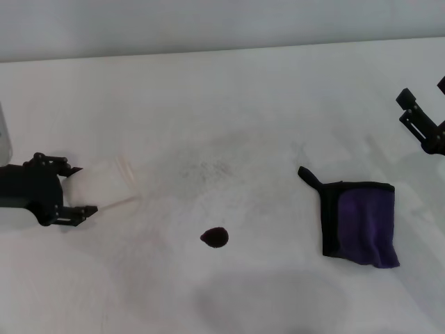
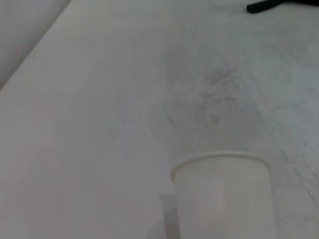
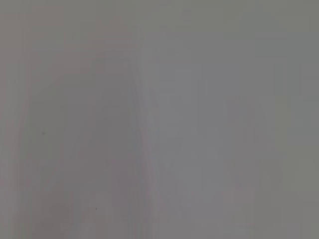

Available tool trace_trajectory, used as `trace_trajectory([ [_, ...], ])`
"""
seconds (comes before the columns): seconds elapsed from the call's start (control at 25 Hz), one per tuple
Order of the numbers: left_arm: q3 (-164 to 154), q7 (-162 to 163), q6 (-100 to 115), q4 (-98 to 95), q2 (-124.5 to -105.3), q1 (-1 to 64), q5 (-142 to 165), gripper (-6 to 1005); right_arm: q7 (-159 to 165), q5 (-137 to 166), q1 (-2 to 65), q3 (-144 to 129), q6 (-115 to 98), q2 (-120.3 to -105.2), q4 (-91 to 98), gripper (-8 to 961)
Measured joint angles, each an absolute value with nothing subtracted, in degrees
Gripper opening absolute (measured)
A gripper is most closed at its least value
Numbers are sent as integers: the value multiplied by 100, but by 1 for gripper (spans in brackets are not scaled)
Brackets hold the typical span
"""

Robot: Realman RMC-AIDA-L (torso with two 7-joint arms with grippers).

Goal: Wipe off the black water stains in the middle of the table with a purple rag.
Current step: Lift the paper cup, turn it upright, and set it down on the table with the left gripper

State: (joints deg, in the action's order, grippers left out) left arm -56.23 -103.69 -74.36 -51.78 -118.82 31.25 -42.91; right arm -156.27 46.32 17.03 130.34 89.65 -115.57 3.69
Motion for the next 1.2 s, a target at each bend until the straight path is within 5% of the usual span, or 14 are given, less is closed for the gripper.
trace_trajectory([
  [0.56,-5280,-10886,-7434,-5030,-11886,2782,-6489,707,-15633,4711,1718,13023,8986,-11557,241,841],
  [1.2,-5319,-12590,-7452,-2603,-11925,2559,-9062,705,-16020,4713,1670,12659,8766,-11517,9,841],
])
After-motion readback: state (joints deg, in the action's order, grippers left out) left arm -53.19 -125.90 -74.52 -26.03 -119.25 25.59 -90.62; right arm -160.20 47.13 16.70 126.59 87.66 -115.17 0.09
